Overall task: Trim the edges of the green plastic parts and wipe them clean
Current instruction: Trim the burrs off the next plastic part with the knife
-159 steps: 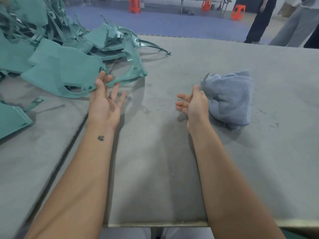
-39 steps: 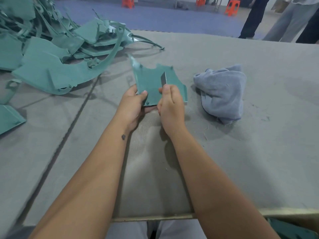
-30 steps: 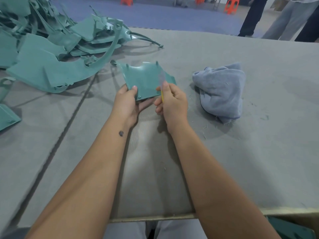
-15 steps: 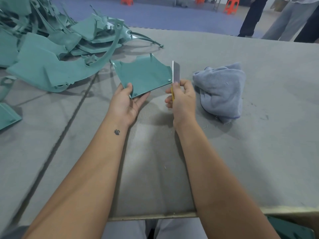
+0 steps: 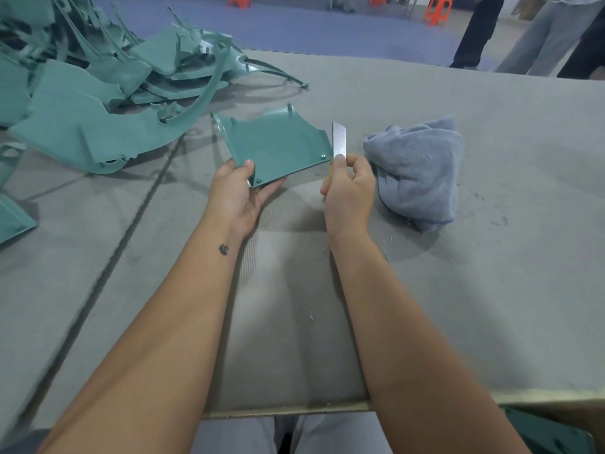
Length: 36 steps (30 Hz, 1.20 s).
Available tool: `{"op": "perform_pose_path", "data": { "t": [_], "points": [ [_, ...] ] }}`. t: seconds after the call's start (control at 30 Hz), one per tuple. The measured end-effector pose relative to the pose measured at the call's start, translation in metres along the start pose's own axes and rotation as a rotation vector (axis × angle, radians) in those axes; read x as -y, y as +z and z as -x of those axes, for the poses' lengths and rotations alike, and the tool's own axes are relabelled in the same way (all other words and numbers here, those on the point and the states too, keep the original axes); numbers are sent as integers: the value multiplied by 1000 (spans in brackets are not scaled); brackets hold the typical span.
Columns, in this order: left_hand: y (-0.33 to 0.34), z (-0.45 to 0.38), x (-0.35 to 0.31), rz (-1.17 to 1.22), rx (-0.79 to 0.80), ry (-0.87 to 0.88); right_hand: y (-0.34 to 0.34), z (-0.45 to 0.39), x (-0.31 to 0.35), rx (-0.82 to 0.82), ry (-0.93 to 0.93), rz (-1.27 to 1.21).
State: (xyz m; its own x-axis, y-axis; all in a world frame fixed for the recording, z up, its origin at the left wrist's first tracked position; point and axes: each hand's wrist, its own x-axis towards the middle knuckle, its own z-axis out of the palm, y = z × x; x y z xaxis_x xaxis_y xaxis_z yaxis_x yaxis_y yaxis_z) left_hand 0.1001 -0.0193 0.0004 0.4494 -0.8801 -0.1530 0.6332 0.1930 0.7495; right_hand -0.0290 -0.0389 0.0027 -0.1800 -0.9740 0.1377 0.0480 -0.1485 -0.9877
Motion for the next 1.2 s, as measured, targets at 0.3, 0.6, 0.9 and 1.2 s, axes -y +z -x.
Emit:
{"op": "perform_pose_path", "data": {
  "t": [0.3, 0.6, 0.9, 1.2],
  "points": [
    [-4, -3, -3, 127, -10, -38, 0, -3, -6, 60, 15, 62],
    [-4, -2, -3, 93, -6, -18, 1, -3, -13, 130, -153, 277],
    [-5, -1, -3, 99, -12, -8, 0, -5, -15, 201, -162, 245],
    [-4, -1, -1, 141, -3, -14, 2, 0, -17, 373, -217, 342]
  ]
}}
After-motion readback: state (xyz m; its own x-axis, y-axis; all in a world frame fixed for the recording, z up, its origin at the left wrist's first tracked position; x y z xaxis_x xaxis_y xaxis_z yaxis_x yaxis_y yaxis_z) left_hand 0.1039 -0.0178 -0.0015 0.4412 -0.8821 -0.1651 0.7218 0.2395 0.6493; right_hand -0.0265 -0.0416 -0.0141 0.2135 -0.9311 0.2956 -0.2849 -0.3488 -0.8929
